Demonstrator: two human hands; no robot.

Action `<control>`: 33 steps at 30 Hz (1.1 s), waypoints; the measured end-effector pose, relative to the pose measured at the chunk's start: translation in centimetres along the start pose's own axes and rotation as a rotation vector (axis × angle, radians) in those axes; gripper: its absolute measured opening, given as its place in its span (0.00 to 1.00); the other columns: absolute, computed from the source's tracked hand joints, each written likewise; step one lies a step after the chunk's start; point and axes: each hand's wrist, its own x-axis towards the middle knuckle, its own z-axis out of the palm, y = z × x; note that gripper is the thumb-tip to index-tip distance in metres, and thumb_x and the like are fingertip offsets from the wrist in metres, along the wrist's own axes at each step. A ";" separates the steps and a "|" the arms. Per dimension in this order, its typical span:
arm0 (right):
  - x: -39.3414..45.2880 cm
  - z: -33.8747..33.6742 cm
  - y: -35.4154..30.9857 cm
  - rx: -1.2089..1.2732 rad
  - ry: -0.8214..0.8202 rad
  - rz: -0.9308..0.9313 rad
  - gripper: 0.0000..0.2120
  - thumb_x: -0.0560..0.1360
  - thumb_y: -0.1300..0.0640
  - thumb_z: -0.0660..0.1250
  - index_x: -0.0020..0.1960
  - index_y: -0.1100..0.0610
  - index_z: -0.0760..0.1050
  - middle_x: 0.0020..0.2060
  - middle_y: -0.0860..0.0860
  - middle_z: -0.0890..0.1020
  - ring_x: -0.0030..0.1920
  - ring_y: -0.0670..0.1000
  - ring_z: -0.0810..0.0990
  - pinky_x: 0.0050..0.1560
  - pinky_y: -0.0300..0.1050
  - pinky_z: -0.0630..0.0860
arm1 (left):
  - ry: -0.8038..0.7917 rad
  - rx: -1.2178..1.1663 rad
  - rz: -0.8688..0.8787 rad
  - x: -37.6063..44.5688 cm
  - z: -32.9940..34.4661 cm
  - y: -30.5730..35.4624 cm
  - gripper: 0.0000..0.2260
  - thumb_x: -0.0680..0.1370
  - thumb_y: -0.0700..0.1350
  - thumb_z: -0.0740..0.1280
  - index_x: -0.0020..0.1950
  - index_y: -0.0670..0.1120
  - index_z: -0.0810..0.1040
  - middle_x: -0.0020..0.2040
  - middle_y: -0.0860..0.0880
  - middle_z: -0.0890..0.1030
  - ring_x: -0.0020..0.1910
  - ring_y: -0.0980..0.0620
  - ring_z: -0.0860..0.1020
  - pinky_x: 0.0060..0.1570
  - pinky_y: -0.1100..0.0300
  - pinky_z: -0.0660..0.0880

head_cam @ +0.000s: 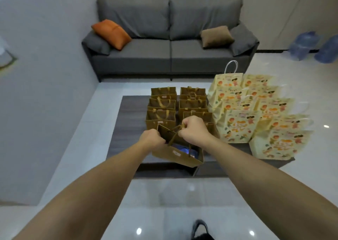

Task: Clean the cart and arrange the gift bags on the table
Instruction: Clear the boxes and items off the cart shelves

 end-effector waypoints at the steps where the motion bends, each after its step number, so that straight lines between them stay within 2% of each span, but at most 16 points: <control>1: 1.4 0.9 -0.5 -0.016 -0.029 -0.026 0.06 0.71 0.66 0.70 0.35 0.60 0.78 0.33 0.53 0.78 0.38 0.55 0.81 0.41 0.52 0.82 | 0.000 -0.015 -0.029 0.6 -0.5 -0.8 0.07 0.79 0.50 0.70 0.50 0.47 0.81 0.49 0.46 0.82 0.50 0.48 0.81 0.56 0.50 0.80; 4: 5.9 3.5 -1.4 -0.054 -0.135 -0.059 0.08 0.73 0.65 0.70 0.38 0.55 0.78 0.36 0.49 0.79 0.39 0.50 0.81 0.39 0.45 0.81 | -0.010 -0.079 -0.104 2.8 -1.4 -2.6 0.09 0.78 0.51 0.71 0.51 0.47 0.80 0.50 0.46 0.82 0.52 0.48 0.80 0.58 0.49 0.80; 8: 11.8 6.7 -1.1 -0.082 -0.244 -0.071 0.07 0.73 0.63 0.71 0.39 0.54 0.80 0.38 0.51 0.82 0.41 0.49 0.82 0.45 0.49 0.84 | -0.002 -0.172 -0.178 6.3 -1.9 -3.9 0.09 0.80 0.52 0.69 0.51 0.47 0.80 0.50 0.46 0.82 0.53 0.48 0.79 0.60 0.50 0.78; 11: 15.4 8.4 0.0 -0.130 -0.344 -0.090 0.07 0.74 0.62 0.71 0.39 0.53 0.80 0.38 0.51 0.82 0.41 0.50 0.82 0.47 0.52 0.84 | -0.020 -0.191 -0.235 8.8 -1.5 -4.1 0.09 0.82 0.52 0.66 0.46 0.49 0.78 0.45 0.49 0.80 0.50 0.49 0.78 0.55 0.54 0.76; 16: 20.6 10.6 2.4 -0.226 -0.462 -0.104 0.07 0.75 0.61 0.71 0.40 0.52 0.78 0.39 0.51 0.80 0.42 0.50 0.80 0.46 0.49 0.81 | -0.037 -0.196 -0.370 13.1 -0.4 -4.5 0.10 0.80 0.51 0.67 0.55 0.47 0.82 0.49 0.46 0.82 0.50 0.47 0.79 0.60 0.47 0.78; 18: 22.3 11.5 3.6 -0.257 -0.503 -0.099 0.04 0.74 0.57 0.73 0.42 0.51 0.79 0.39 0.50 0.80 0.43 0.51 0.80 0.47 0.50 0.82 | -0.057 -0.188 -0.391 14.5 0.3 -4.4 0.09 0.81 0.50 0.66 0.56 0.47 0.82 0.50 0.46 0.82 0.51 0.47 0.79 0.59 0.49 0.78; 20: 23.8 12.1 4.8 -0.263 -0.522 -0.073 0.04 0.74 0.53 0.74 0.44 0.51 0.79 0.40 0.50 0.81 0.43 0.52 0.81 0.47 0.51 0.83 | -0.076 -0.172 -0.398 15.6 0.8 -4.1 0.10 0.81 0.49 0.66 0.57 0.47 0.82 0.52 0.46 0.82 0.52 0.48 0.79 0.55 0.53 0.77; 23: 25.4 12.3 6.8 -0.282 -0.533 -0.039 0.05 0.76 0.50 0.71 0.48 0.51 0.79 0.44 0.51 0.81 0.47 0.54 0.81 0.51 0.53 0.81 | -0.099 -0.154 -0.397 17.3 1.3 -3.9 0.09 0.81 0.48 0.66 0.57 0.46 0.82 0.52 0.46 0.82 0.51 0.49 0.79 0.51 0.55 0.75; 25: 26.4 11.8 7.9 -0.316 -0.525 -0.057 0.04 0.77 0.52 0.69 0.49 0.52 0.77 0.47 0.52 0.80 0.49 0.56 0.80 0.53 0.55 0.80 | -0.104 -0.134 -0.395 18.4 1.2 -3.8 0.09 0.81 0.48 0.67 0.57 0.47 0.81 0.53 0.47 0.82 0.52 0.49 0.78 0.51 0.56 0.73; 30: 28.5 10.8 9.4 -0.311 -0.454 -0.047 0.09 0.75 0.59 0.70 0.55 0.53 0.78 0.50 0.53 0.80 0.52 0.56 0.79 0.53 0.55 0.80 | -0.100 -0.047 -0.368 20.9 0.0 -3.5 0.10 0.82 0.48 0.65 0.59 0.45 0.80 0.54 0.45 0.82 0.50 0.50 0.75 0.51 0.56 0.70; 33: 28.7 10.5 10.2 -0.280 -0.398 0.011 0.15 0.73 0.60 0.71 0.60 0.52 0.78 0.53 0.53 0.79 0.53 0.55 0.78 0.52 0.54 0.81 | -0.125 -0.029 -0.336 22.0 -0.5 -2.7 0.10 0.82 0.47 0.64 0.58 0.44 0.80 0.54 0.44 0.82 0.52 0.47 0.77 0.54 0.54 0.73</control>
